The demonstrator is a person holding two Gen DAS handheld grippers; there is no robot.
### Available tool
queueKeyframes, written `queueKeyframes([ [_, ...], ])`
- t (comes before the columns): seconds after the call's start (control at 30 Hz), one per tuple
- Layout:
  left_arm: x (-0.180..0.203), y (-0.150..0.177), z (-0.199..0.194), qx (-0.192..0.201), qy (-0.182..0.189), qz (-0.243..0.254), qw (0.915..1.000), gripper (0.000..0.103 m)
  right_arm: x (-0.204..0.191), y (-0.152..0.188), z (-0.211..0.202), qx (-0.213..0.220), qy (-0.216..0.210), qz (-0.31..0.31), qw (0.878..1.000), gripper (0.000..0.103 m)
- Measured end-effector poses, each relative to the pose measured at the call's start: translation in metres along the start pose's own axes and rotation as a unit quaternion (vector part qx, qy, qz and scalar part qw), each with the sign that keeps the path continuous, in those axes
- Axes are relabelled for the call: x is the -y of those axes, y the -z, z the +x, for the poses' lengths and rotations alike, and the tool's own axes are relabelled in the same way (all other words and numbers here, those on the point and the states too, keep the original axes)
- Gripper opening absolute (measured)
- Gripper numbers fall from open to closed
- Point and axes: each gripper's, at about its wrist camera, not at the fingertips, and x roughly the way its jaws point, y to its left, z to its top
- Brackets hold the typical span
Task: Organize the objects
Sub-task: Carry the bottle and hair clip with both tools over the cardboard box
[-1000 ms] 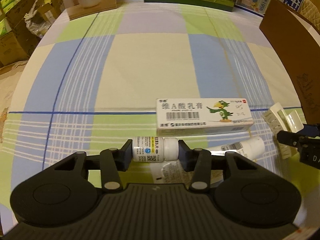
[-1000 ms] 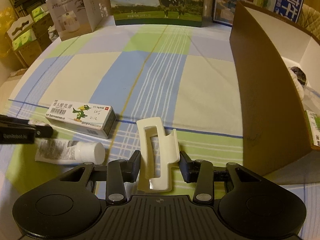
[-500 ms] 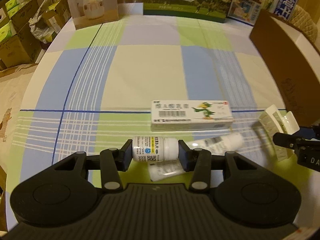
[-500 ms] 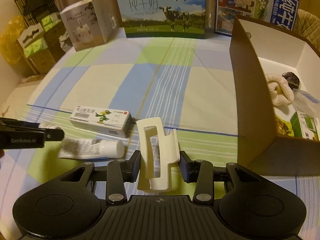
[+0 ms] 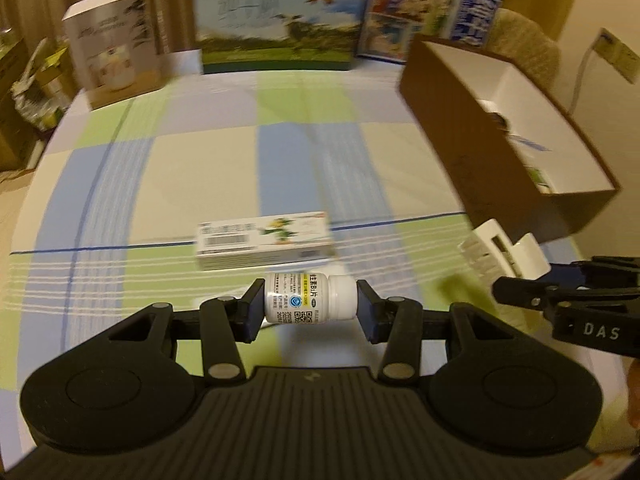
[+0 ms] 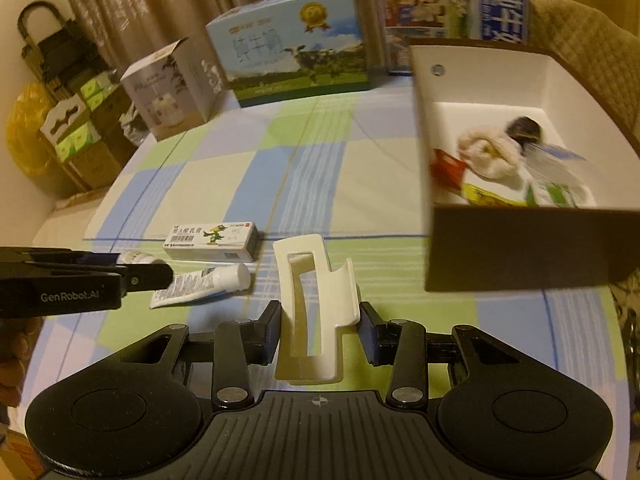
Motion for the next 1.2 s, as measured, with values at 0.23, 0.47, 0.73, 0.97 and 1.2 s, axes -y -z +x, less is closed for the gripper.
queueKeyframes([
  [0.23, 0.051, -0.007, -0.005, 0.008, 0.039, 0.033, 0.9987, 0.042, 0.038, 0.004, -0.04, 0.023, 0.01, 0.04, 0.999, 0.038],
  [0.47, 0.107, -0.027, -0.003, 0.026, 0.063, 0.065, 0.9956, 0.042, 0.081, -0.01, -0.071, 0.055, 0.032, 0.057, 0.996, 0.038],
  [0.73, 0.164, -0.058, 0.008, 0.046, 0.074, 0.09, 0.9922, 0.042, 0.122, -0.043, -0.087, 0.085, 0.041, 0.039, 0.995, 0.038],
  [0.97, 0.2, -0.098, 0.036, 0.059, 0.067, 0.098, 0.9912, 0.042, 0.165, -0.088, -0.073, 0.094, 0.04, 0.031, 0.994, 0.038],
  [1.2, 0.23, -0.141, 0.078, 0.058, 0.051, 0.114, 0.9905, 0.042, 0.205, -0.136, -0.031, 0.076, 0.05, 0.023, 0.996, 0.038],
])
